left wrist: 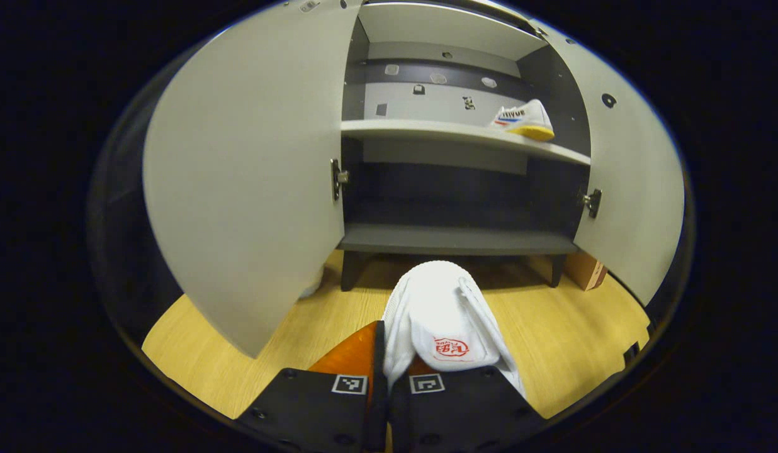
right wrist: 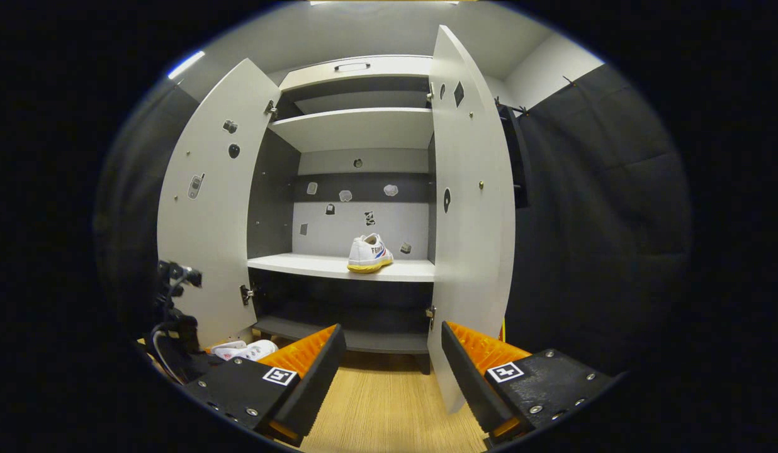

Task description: Grab one shoe with the right hand and put it into the shoe cabinet, grab the other shoe with the left hand and put it into the shoe cabinet; then close the right door with the right hand and the left door with the left hand.

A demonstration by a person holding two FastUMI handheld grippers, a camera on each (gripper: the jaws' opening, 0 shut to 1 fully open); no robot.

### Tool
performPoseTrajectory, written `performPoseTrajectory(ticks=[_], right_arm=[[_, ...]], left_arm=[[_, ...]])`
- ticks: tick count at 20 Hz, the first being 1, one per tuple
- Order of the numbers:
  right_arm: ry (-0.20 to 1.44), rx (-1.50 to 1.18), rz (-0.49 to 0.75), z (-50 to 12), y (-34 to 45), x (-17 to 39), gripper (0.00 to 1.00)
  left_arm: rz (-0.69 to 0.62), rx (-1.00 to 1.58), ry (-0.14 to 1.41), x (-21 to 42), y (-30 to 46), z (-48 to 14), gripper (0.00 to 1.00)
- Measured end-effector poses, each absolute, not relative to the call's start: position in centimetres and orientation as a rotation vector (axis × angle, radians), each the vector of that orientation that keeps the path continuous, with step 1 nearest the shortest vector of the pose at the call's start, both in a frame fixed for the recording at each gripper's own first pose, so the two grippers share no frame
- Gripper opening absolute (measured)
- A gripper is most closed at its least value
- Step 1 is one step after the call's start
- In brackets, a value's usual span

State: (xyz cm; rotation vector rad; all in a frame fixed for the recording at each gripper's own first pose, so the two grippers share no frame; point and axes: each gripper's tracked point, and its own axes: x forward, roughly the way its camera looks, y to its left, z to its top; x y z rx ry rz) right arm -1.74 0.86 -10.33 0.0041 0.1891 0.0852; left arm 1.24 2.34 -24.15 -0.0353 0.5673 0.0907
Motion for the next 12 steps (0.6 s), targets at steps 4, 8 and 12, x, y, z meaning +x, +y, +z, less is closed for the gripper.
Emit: performPoseTrajectory(ticks=[4, 8, 12], right_arm=[[0.181, 0.021, 0.105, -10.3, 1.5, -1.6, 0.94], [0.168, 0.023, 0.114, -10.0, 1.8, -1.7, 0.94], [0.153, 0.043, 0.113, -9.5, 1.7, -1.8, 0.94]], left_arm=[[0.101, -0.013, 0.436, 4.2, 2.4, -12.0, 0.1], [0.039, -0.099, 0.374, 12.1, 1.1, -4.6, 0.1], [-0.007, -0.084, 0.34, 21.8, -1.0, -0.6, 0.1]])
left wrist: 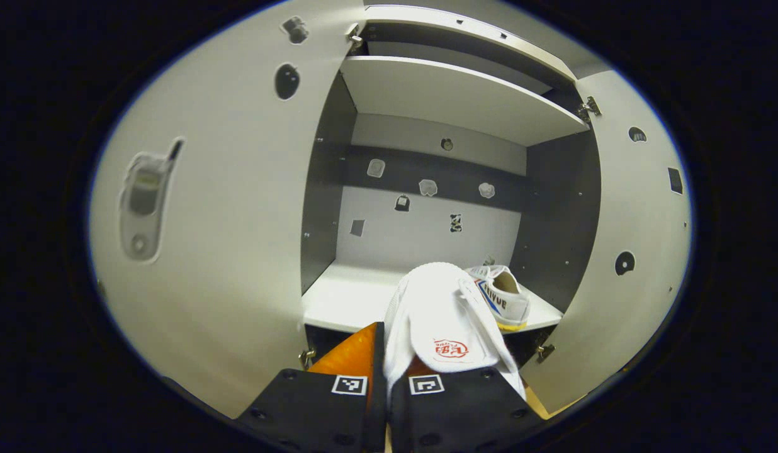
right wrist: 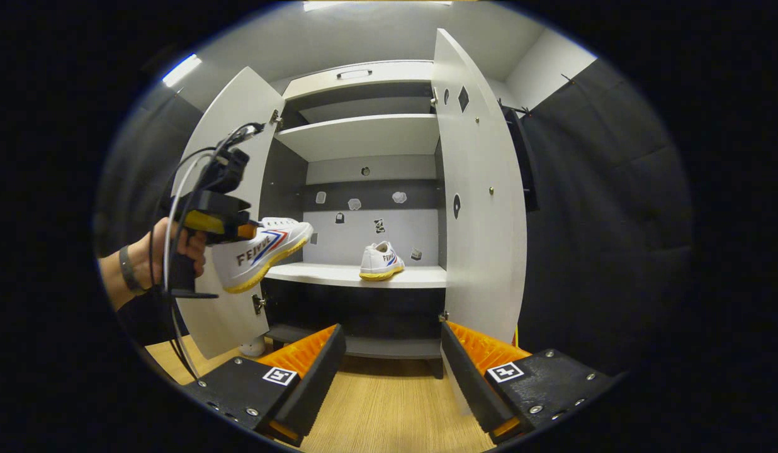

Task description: Grab one shoe with the right hand and put it into the shoe cabinet, grab the other shoe with the left hand and put it into the shoe cabinet; then close the right door with the right hand and the left door with the left hand.

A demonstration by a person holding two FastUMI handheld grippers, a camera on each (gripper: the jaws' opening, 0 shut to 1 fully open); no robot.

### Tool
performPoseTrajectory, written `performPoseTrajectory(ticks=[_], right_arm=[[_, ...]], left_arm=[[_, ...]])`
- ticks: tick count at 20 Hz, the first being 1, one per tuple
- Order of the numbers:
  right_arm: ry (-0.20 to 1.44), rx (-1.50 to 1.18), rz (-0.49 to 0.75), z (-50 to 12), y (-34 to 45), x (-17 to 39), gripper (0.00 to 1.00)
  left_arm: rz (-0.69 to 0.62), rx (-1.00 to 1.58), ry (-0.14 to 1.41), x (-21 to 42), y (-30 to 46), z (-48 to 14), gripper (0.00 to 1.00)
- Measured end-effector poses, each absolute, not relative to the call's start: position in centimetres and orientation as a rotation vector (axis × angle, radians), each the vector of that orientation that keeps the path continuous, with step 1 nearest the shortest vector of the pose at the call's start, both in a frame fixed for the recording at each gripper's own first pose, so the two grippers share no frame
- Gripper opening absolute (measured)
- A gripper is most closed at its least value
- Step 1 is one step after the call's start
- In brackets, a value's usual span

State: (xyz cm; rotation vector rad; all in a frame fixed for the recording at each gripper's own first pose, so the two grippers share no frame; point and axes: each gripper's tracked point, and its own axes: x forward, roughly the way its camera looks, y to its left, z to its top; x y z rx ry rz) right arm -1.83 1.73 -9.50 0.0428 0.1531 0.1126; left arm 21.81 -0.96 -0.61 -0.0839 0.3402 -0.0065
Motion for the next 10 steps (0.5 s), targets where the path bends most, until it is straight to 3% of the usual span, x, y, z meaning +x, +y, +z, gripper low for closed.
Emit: performPoseTrajectory(ticks=[4, 5, 6, 10], right_arm=[[0.136, 0.036, 0.088, -9.3, 1.1, -1.9, 0.94], [0.131, 0.034, 0.079, -9.2, 0.9, -1.8, 0.9], [0.129, 0.033, 0.071, -9.1, 0.6, -1.8, 0.94], [0.137, 0.034, 0.033, -9.4, -0.6, -1.7, 0.94]], left_arm=[[-0.024, -0.048, 0.397, 30.2, -3.3, -1.4, 0.1], [-0.021, -0.038, 0.407, 32.1, -3.8, -1.9, 0.1], [-0.012, -0.023, 0.416, 33.6, -3.9, -2.5, 0.1], [0.027, 0.036, 0.469, 37.8, -3.9, -5.5, 0.1]])
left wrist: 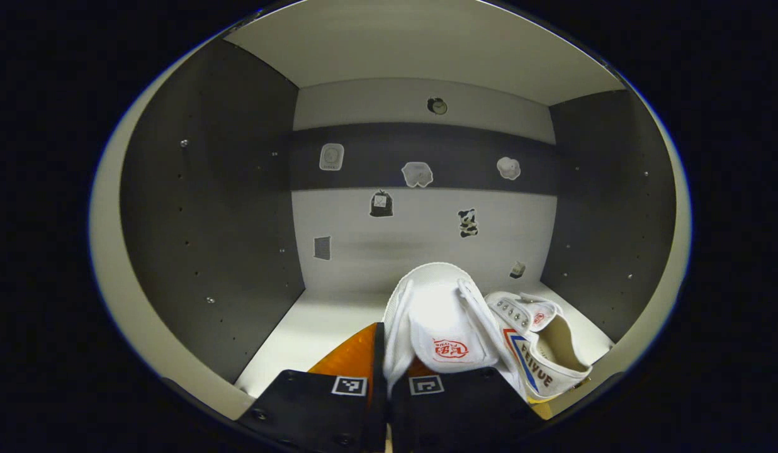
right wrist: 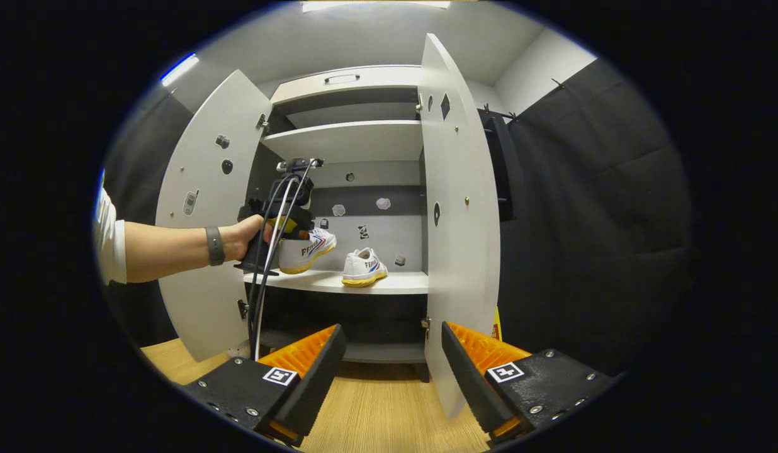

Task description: Grab one shoe with the right hand and put it into the shoe cabinet, grab the other shoe with the left hand and put it into the shoe cabinet; then close the right door with the right hand and the left door with the left hand.

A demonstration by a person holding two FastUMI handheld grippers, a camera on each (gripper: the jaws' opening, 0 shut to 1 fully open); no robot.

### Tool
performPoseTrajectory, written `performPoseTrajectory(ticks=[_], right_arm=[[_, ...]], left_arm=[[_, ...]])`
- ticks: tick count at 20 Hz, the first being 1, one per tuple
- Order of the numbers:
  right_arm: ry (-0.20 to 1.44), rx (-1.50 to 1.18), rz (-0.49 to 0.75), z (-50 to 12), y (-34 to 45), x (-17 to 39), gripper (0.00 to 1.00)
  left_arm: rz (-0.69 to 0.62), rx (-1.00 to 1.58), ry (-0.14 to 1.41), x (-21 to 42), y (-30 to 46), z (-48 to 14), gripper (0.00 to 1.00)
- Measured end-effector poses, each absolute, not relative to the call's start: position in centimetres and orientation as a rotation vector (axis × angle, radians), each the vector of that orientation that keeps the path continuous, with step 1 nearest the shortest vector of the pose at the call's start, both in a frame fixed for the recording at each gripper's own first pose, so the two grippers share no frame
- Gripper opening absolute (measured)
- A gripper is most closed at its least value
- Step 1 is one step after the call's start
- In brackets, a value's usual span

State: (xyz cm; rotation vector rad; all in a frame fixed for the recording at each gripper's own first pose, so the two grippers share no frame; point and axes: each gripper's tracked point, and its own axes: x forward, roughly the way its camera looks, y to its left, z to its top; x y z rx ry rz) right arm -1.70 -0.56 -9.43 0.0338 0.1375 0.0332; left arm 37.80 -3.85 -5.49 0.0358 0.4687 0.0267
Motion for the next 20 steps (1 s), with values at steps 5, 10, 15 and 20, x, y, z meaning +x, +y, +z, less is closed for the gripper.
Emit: performPoseTrajectory(ticks=[5, 10, 15, 20], right_arm=[[0.157, 0.042, -0.003, -10.1, -1.9, -1.4, 0.94], [0.166, 0.044, -0.003, -10.4, -2.1, -1.1, 0.94], [0.176, 0.049, 0.012, -10.8, -1.7, -1.2, 0.94], [0.17, 0.05, 0.007, -10.6, -2.0, -1.5, 0.94]], left_arm=[[0.05, 0.071, 0.568, 40.0, -3.5, -9.6, 0.1], [0.051, 0.064, 0.65, 39.9, -3.4, -11.9, 0.1], [0.04, 0.115, 0.679, 40.0, -3.8, -12.0, 0.11], [0.019, 0.088, 0.677, 39.7, -4.5, -11.3, 0.32]])
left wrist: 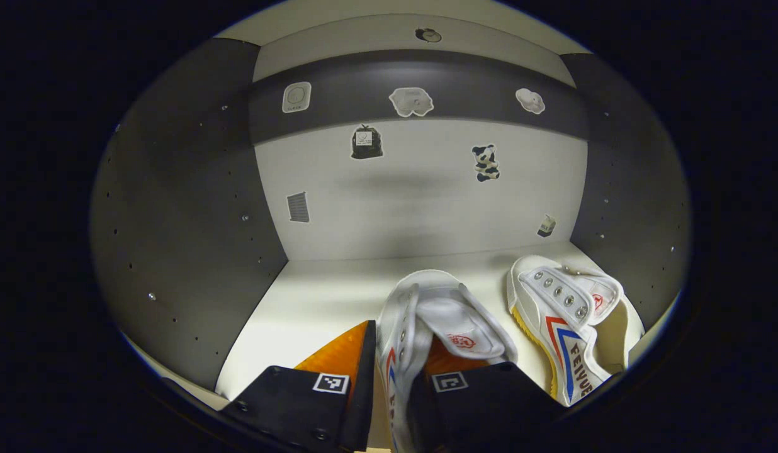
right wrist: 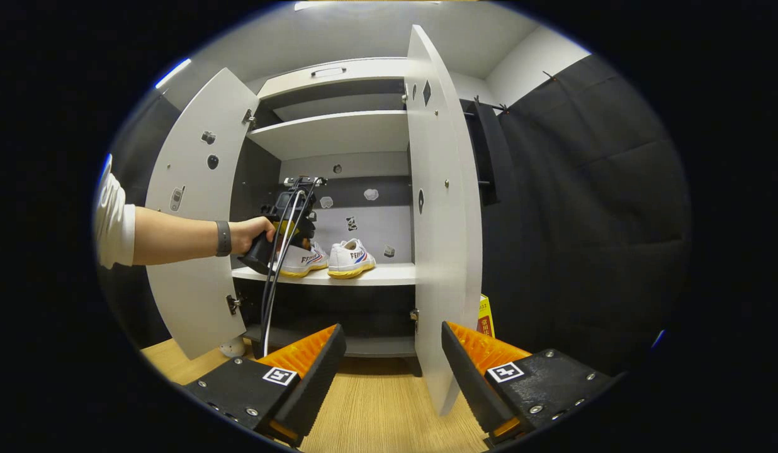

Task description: Grab one shoe with the right hand and put it into the shoe cabinet, grab the other shoe with the left hand and put it into the shoe cabinet; then close the right door with the right hand and the left door with the left hand.

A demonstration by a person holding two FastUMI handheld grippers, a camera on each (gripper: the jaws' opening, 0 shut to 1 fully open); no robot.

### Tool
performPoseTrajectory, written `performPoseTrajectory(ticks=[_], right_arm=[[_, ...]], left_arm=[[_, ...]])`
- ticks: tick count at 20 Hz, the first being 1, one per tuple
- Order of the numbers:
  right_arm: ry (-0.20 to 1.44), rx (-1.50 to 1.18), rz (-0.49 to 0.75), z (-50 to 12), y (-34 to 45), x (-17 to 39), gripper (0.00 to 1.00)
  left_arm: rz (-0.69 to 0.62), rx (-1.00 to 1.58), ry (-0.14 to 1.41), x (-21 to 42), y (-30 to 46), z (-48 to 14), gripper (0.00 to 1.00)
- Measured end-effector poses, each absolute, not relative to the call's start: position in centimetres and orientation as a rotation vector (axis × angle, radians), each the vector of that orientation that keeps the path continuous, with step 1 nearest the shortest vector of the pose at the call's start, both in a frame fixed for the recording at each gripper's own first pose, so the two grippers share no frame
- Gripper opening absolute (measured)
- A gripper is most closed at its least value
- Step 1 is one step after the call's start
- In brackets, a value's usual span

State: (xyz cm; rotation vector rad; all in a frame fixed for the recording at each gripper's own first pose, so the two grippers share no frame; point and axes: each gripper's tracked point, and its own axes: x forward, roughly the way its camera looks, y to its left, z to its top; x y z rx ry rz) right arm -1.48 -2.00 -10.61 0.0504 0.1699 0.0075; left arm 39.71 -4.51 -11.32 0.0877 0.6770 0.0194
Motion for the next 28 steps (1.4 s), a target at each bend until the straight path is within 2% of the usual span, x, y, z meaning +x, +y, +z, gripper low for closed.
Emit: performPoseTrajectory(ticks=[1, 3, 4, 6, 8, 13, 16, 18, 24, 28], right_arm=[[0.167, 0.053, 0.008, -10.5, -2.0, -1.4, 0.94], [0.161, 0.055, 0.01, -10.4, -2.0, -1.5, 0.94], [0.159, 0.056, 0.012, -10.3, -2.0, -1.5, 0.94], [0.158, 0.062, 0.019, -10.3, -1.9, -1.6, 0.94], [0.16, 0.074, 0.027, -10.4, -1.7, -1.7, 0.94], [0.166, 0.098, 0.037, -10.6, -1.6, -1.8, 0.94], [0.16, 0.09, 0.037, -10.4, -1.8, -1.8, 0.94], [0.16, 0.083, 0.043, -10.5, -1.8, -1.7, 0.94], [0.127, 0.066, 0.084, -8.9, -1.2, -1.1, 0.94], [0.095, 0.07, 0.121, -7.8, -0.1, -1.0, 0.94]], left_arm=[[0.028, 0.084, 0.669, 39.6, -4.3, -10.9, 0.34], [0.066, 0.075, 0.653, 38.9, -3.3, -10.2, 0.48], [0.088, 0.066, 0.647, 38.6, -2.8, -10.0, 0.69], [0.116, 0.032, 0.633, 37.7, -2.0, -9.5, 0.9], [0.133, -0.011, 0.601, 36.8, -1.6, -8.9, 0.98], [0.085, -0.045, 0.537, 34.6, -2.3, -7.0, 0.98], [0.05, -0.069, 0.448, 33.2, -2.8, -3.7, 1.0], [0.035, -0.09, 0.389, 31.7, -2.8, -1.1, 0.95], [-0.024, -0.086, 0.201, 23.7, -2.4, 4.1, 0.95], [-0.035, -0.084, 0.14, 17.0, -2.1, 3.9, 0.94]])
